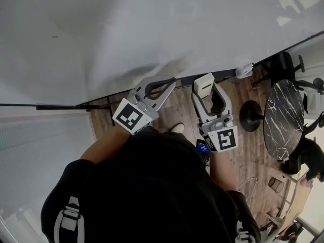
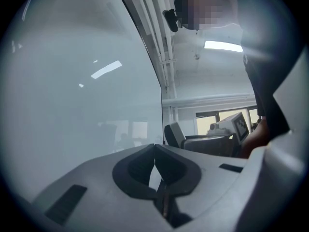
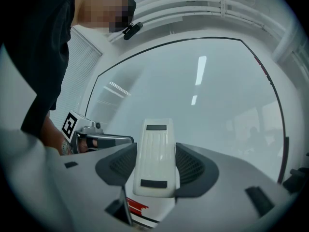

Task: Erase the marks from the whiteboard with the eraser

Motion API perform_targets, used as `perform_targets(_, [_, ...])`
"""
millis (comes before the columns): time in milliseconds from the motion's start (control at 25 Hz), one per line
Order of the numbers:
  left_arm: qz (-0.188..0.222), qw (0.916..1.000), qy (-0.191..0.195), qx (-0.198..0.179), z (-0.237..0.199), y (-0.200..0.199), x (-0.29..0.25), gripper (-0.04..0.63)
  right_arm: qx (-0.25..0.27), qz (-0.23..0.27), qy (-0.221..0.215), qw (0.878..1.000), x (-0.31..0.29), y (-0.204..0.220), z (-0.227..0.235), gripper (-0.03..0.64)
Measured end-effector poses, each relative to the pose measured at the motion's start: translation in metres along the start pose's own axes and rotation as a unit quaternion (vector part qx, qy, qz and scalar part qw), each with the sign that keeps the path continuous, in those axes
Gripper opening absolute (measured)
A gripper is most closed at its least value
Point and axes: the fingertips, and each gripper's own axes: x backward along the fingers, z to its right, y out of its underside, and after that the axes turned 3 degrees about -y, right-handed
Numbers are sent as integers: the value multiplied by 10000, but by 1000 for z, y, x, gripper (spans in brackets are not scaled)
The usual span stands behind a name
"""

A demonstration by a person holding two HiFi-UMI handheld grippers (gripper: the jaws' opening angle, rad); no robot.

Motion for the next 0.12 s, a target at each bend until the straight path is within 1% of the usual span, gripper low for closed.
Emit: perform_targets(120, [2, 10000, 7, -1, 1, 1, 2, 5, 10, -74, 50, 10000, -1, 1, -2, 245])
